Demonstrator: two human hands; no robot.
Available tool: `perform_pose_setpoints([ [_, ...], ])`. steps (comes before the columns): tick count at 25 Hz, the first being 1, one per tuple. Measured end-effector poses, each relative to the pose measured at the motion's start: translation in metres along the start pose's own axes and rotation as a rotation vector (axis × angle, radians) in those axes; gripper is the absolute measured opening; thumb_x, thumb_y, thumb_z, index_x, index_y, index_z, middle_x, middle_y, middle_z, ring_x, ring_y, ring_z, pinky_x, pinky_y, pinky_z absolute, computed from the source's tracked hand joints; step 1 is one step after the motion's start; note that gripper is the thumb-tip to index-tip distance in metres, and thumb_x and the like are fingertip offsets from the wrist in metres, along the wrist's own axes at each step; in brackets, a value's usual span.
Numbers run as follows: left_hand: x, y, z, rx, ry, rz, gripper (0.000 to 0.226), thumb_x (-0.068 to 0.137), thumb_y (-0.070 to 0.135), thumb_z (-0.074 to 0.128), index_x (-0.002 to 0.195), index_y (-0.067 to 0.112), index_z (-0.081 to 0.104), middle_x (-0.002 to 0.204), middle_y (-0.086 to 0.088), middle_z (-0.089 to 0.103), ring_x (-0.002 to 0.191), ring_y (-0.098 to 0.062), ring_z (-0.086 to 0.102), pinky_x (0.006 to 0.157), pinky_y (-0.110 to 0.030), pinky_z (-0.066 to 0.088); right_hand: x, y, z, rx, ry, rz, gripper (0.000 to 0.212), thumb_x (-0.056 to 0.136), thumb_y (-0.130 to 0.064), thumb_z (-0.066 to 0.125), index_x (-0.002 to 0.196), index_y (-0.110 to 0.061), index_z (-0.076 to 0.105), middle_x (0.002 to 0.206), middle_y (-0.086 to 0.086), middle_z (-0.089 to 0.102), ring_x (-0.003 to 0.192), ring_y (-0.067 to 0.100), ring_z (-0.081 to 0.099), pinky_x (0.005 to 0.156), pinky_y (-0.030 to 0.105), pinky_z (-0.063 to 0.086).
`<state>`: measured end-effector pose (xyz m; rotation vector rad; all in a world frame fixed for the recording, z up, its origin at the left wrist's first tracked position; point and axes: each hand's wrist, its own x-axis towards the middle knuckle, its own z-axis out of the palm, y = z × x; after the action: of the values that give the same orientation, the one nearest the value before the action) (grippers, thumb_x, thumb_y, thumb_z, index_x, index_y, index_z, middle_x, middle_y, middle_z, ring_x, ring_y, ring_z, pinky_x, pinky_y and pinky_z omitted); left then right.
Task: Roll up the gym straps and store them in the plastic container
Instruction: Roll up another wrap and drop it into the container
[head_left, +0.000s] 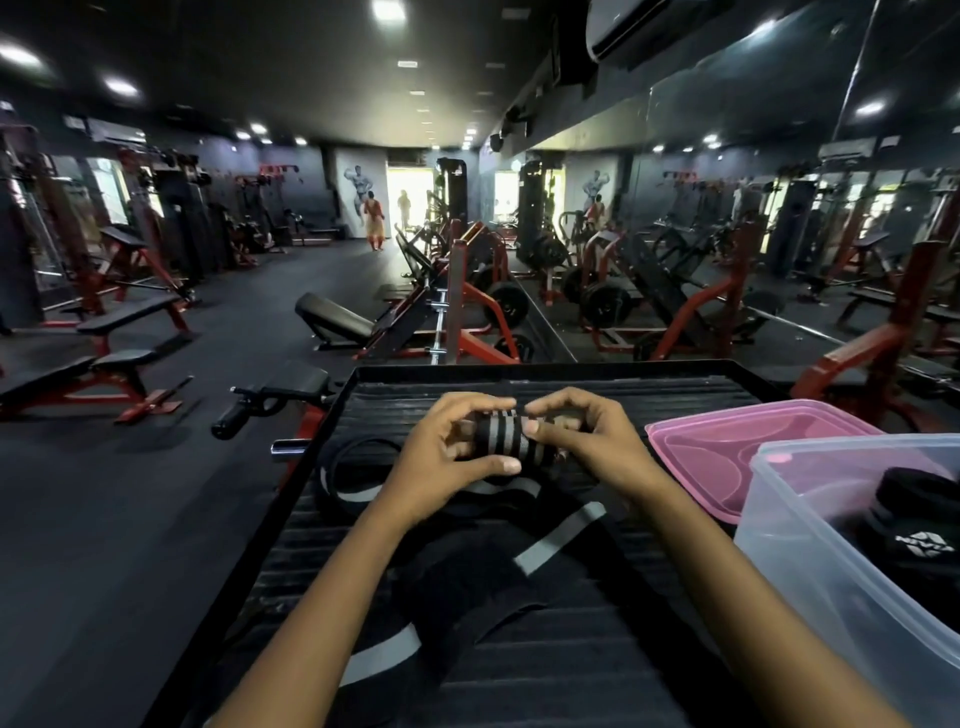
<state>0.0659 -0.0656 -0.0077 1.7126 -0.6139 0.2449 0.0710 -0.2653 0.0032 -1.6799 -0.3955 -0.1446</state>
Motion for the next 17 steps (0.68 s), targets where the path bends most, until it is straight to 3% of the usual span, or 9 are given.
perform_pose_setpoints([
  [3, -0.002, -0.002, 0.005, 0.179, 0.036, 0.085, 0.028, 0.074, 0.011, 0.080, 0.099, 0.023, 0.073, 0.102, 0.008, 0.072, 0.100, -0.005, 0.067, 0.092, -0.028, 0.052, -0.002, 0.000, -0.003, 0.039, -0.015, 0.114, 0.017, 0.081, -0.017, 0.075, 0.096, -0.015, 0.067, 0.076, 0.013, 0.061, 0.060, 0.016, 0.054, 0.055, 0.024, 0.046],
  [7, -0.002, -0.004, 0.007, 0.126, 0.116, -0.004, 0.015, 0.081, 0.033, 0.073, 0.088, 0.021, 0.074, 0.082, 0.006, 0.074, 0.083, -0.012, 0.069, 0.082, -0.036, 0.054, -0.007, -0.004, 0.000, -0.110, -0.179, -0.119, 0.033, 0.075, -0.012, 0.080, 0.105, -0.013, 0.066, 0.101, 0.009, 0.070, 0.094, 0.021, 0.068, 0.084, 0.030, 0.055],
  [9, -0.002, -0.002, 0.007, 0.059, 0.087, -0.054, 0.010, 0.084, 0.032, 0.070, 0.086, 0.023, 0.072, 0.076, 0.007, 0.071, 0.077, -0.009, 0.067, 0.078, -0.034, 0.051, -0.007, -0.003, 0.004, -0.194, -0.193, -0.210, 0.036, 0.072, -0.011, 0.082, 0.105, -0.013, 0.066, 0.102, 0.006, 0.071, 0.098, 0.023, 0.068, 0.090, 0.035, 0.054],
  [10, -0.001, -0.001, 0.008, 0.024, 0.064, -0.070, 0.011, 0.084, 0.032, 0.071, 0.090, 0.023, 0.071, 0.081, 0.006, 0.072, 0.081, -0.008, 0.067, 0.080, -0.034, 0.052, -0.006, -0.001, 0.005, -0.210, -0.160, -0.229, 0.033, 0.072, -0.015, 0.081, 0.102, -0.014, 0.068, 0.100, 0.004, 0.072, 0.097, 0.022, 0.069, 0.089, 0.037, 0.054],
  [12, -0.002, -0.002, 0.009, -0.052, -0.019, -0.075, 0.039, 0.077, 0.032, 0.077, 0.113, 0.027, 0.063, 0.107, 0.003, 0.069, 0.100, -0.009, 0.066, 0.089, -0.032, 0.054, -0.003, 0.001, 0.005, -0.178, -0.071, -0.211, 0.027, 0.073, -0.026, 0.080, 0.094, -0.014, 0.070, 0.092, 0.002, 0.072, 0.089, 0.021, 0.069, 0.084, 0.036, 0.055],
  [14, -0.003, -0.002, 0.011, -0.064, -0.069, 0.001, 0.053, 0.076, 0.016, 0.079, 0.123, 0.026, 0.057, 0.120, 0.000, 0.062, 0.110, -0.012, 0.063, 0.090, -0.029, 0.053, -0.003, -0.002, 0.001, -0.046, -0.050, -0.109, 0.020, 0.076, -0.026, 0.078, 0.087, -0.010, 0.071, 0.081, 0.004, 0.069, 0.076, 0.017, 0.066, 0.073, 0.031, 0.053],
  [17, -0.002, -0.001, 0.011, 0.078, 0.047, 0.126, 0.028, 0.080, 0.009, 0.075, 0.106, 0.017, 0.071, 0.107, 0.003, 0.070, 0.100, -0.009, 0.066, 0.085, -0.024, 0.051, -0.005, -0.002, 0.001, -0.031, -0.127, -0.024, 0.021, 0.077, -0.035, 0.071, 0.082, -0.015, 0.071, 0.079, 0.009, 0.066, 0.074, 0.017, 0.063, 0.072, 0.031, 0.049],
])
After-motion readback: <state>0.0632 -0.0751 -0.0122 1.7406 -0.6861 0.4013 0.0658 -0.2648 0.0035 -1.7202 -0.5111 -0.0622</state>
